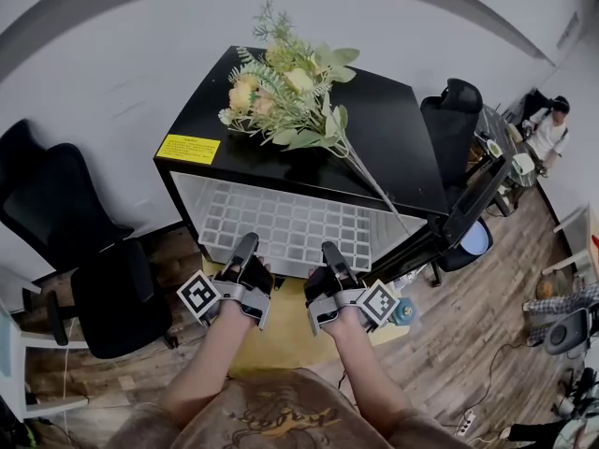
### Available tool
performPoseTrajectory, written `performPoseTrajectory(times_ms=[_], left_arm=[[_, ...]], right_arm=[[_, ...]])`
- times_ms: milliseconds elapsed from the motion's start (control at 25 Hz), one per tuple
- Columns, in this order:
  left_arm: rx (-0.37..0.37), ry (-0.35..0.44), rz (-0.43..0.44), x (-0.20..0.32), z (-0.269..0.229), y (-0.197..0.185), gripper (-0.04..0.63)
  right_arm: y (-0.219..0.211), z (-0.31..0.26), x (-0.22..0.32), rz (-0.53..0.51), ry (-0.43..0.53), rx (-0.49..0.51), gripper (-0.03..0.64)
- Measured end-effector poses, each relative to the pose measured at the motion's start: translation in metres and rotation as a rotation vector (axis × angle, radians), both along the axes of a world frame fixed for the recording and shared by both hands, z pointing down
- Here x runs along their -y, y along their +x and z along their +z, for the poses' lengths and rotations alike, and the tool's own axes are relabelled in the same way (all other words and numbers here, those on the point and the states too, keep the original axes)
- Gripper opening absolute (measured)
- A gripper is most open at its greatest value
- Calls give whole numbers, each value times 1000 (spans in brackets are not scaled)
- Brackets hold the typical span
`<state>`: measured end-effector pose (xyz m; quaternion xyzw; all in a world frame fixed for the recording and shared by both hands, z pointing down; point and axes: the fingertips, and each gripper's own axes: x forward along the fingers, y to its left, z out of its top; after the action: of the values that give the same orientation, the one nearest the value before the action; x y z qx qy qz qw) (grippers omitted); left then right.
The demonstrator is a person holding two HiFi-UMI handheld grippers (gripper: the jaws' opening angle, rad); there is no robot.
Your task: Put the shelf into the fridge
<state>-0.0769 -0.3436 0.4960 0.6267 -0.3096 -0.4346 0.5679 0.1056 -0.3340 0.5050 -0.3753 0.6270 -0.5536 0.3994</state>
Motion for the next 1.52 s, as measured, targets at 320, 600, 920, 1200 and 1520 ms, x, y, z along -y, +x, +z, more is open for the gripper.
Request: performPoseTrajectory(times_ms=[320,600,920,1200,1520], left_arm=[[-8,2,-3,13,-1,2,58],[-4,5,-8,20,1,2,60],[9,1,-8,29,-2,4,60],[-5,-2,-12,37,-1,6,60],[4,-4,-16,45,1,5,60]], right_arm=[[2,1,13,9,-4,-1,26],[3,1,19,27,-9,-4,26],[6,1,28,34,-6,-3,26],[6,1,35,50,-9,-5,26],[6,0,43,61,-6,-2,26]])
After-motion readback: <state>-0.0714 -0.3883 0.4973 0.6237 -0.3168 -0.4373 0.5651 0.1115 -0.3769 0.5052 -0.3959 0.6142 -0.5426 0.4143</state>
